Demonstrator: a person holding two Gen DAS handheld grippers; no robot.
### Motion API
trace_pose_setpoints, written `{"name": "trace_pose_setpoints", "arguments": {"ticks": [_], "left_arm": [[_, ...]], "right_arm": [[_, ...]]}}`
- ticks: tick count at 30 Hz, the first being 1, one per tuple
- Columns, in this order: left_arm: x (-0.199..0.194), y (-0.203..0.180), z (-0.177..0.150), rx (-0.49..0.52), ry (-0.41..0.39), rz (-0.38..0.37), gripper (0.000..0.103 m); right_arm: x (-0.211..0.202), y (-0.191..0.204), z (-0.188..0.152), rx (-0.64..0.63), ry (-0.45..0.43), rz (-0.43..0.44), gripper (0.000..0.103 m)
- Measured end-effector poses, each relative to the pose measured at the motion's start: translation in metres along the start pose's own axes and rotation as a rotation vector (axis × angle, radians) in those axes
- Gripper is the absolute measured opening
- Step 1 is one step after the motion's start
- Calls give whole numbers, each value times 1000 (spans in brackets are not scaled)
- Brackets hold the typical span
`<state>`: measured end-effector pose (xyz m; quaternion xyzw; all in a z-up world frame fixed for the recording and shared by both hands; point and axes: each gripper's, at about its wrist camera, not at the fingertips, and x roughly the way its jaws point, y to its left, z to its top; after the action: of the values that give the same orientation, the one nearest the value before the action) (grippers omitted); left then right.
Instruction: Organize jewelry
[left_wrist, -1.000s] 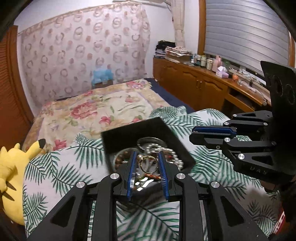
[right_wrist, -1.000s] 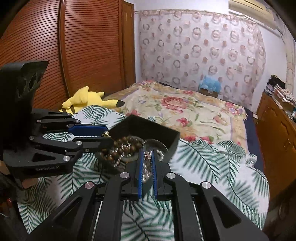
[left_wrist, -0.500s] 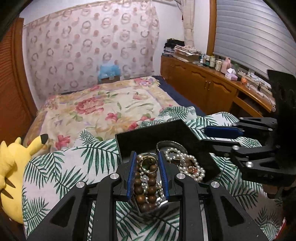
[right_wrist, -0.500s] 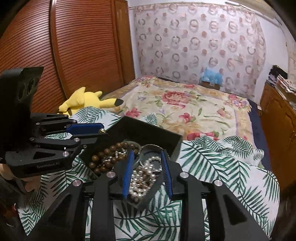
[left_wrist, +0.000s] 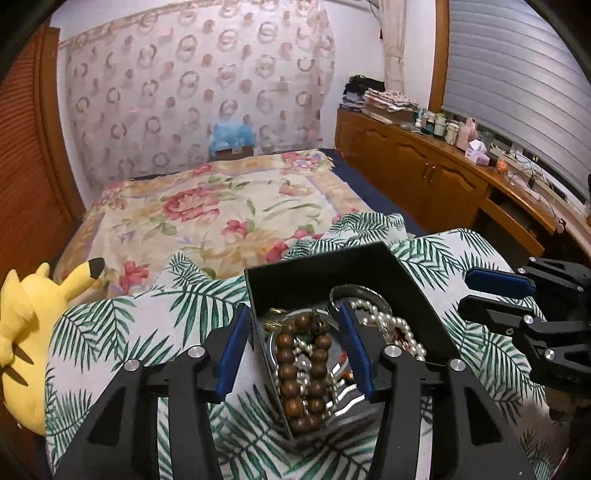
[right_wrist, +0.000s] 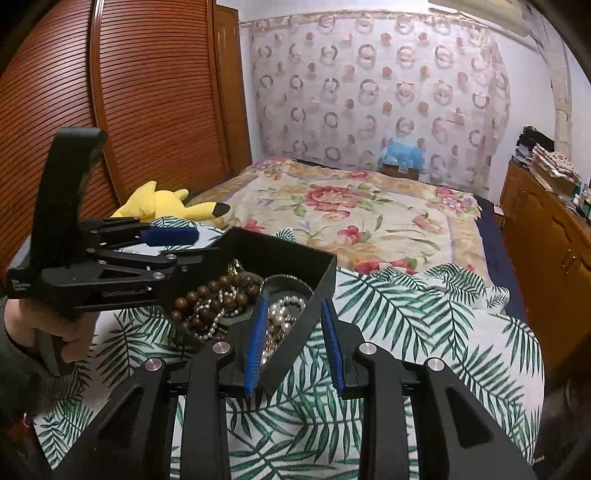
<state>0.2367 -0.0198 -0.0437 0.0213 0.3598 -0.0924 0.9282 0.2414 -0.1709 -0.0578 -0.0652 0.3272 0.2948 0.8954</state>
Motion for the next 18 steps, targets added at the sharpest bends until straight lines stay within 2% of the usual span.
{"name": "trace_pose_setpoints", "arguments": {"ticks": [3,6,8,10,12,18], "left_arm": [[-13,-2,-6,-8,-14,4,65],[-30,-2,-13,-6,-34,55,86],[-42,-2,-18,0,-45,78,89],[-52,-2,-22,-6,-53,84,95],[-65,-1,-24,-17,-69,97,95],[-105,-4,-31,-43,-120,115,95]], "right_arm": [[-5,3,-8,18,-1,-22,32],[-11,6,-17,38,-5,-32,32],[-18,9,-21,51,-11,-42,34],[-27,13,-24,68,-26,-54,44],[-35,16,-24,79,-44,-68,59],[-72,29,-26,110,-127,-118,85]]}}
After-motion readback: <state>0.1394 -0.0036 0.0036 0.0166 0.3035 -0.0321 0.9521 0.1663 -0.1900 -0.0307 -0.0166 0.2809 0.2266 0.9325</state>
